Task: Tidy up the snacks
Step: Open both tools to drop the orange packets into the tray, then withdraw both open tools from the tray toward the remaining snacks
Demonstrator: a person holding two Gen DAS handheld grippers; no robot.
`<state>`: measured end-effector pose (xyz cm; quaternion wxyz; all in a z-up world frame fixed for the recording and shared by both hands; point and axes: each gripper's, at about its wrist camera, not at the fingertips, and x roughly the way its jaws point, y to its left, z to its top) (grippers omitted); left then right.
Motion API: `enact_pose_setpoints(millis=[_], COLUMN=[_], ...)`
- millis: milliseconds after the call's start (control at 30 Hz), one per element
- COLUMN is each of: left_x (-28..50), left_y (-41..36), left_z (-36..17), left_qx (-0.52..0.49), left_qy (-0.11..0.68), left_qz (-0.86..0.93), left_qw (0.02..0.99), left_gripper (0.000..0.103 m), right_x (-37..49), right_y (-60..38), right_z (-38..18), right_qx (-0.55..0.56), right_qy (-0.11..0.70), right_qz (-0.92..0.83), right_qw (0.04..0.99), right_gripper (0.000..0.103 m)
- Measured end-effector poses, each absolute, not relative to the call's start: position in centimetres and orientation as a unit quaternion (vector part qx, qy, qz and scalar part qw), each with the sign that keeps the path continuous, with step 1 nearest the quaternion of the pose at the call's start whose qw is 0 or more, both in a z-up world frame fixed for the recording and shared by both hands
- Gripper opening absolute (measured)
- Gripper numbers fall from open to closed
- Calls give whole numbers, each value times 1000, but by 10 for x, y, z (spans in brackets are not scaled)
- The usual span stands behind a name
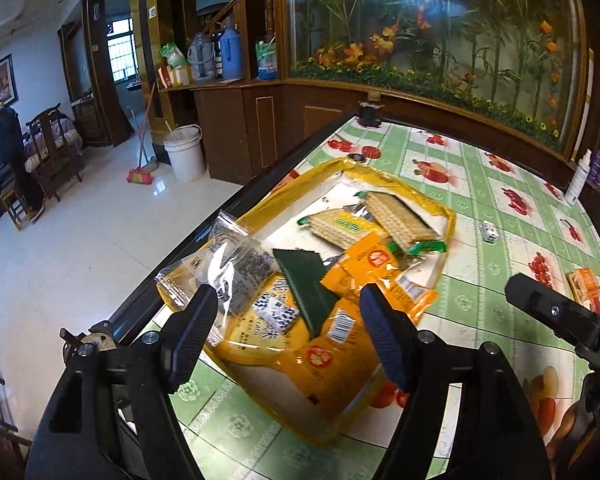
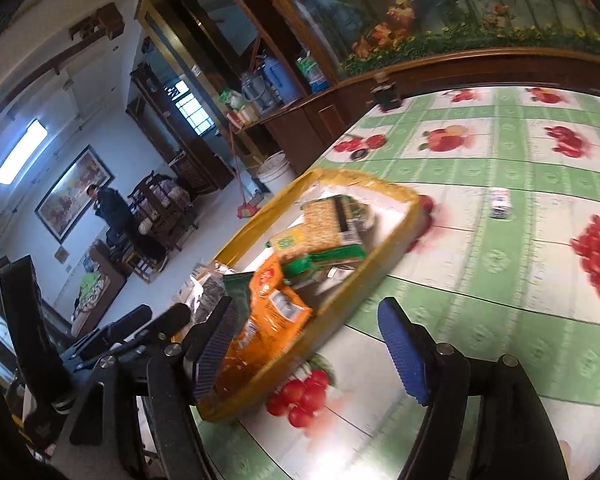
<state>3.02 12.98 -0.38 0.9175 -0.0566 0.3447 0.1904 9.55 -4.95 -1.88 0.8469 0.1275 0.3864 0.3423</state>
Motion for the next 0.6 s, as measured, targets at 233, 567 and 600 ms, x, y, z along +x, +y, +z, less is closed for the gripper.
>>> enact_pose_setpoints(millis=[233,567,600], left_x=[30,40,42], left_y=[105,66,60], left_z=[5,6,4], left_qx=[-37,-22,-20], left_qy=[338,342,345], left_qz=[180,150,144], left_qw=[923,928,927], left_gripper=[74,82,82], right_x=[89,84,84], right_y=[-118,-201,-209], right_z=[-27,-42,-44], right_qx=[166,209,213], right_qy=[384,381,381], right_qz=[287,216,208], right_qw=[861,874,875], right_gripper=[77,81,81])
